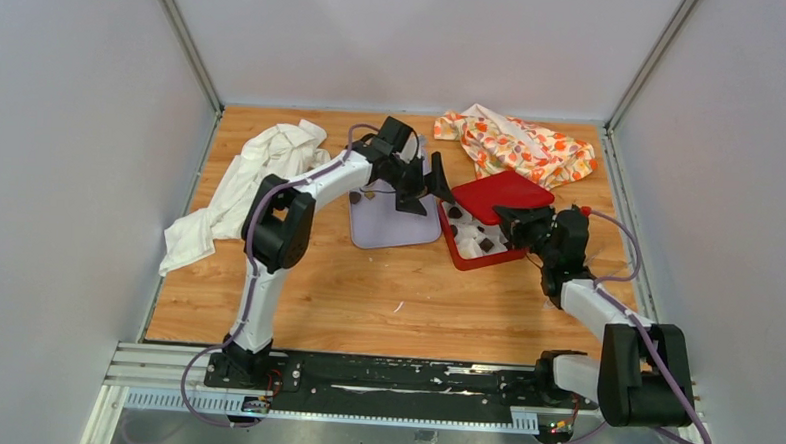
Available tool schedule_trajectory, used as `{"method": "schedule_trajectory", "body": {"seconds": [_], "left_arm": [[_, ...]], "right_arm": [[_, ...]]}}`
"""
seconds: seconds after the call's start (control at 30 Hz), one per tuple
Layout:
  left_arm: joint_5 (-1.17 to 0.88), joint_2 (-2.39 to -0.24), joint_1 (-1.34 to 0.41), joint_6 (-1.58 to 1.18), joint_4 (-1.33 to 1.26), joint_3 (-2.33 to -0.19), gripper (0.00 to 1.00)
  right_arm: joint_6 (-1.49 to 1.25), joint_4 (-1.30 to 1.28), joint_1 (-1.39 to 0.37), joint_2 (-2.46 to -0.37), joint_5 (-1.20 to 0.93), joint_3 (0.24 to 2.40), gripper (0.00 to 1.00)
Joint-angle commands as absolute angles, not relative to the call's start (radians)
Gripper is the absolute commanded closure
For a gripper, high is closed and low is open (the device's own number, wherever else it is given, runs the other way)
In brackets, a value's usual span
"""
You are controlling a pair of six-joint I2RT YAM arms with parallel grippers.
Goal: Pack the chocolate
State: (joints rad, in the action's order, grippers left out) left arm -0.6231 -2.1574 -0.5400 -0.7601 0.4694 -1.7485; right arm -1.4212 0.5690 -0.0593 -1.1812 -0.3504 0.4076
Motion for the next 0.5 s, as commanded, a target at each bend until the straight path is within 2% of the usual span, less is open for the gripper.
{"method": "schedule_trajectory", "body": {"seconds": [0.0,0.47], "left_arm": [[-0.617,-2.189,-0.558,-0.798,0.439,-1.779,0.02],[-0.604,-2.231,-0.589,-0.858,0.41,-1.776,0.02]], "right_arm": [[-1.462,0.649,-0.074,-1.175,-0.307,0.357,1.0],[-1.544,0.669,-0.087,-1.121,-0.286,0.246,1.0]]}}
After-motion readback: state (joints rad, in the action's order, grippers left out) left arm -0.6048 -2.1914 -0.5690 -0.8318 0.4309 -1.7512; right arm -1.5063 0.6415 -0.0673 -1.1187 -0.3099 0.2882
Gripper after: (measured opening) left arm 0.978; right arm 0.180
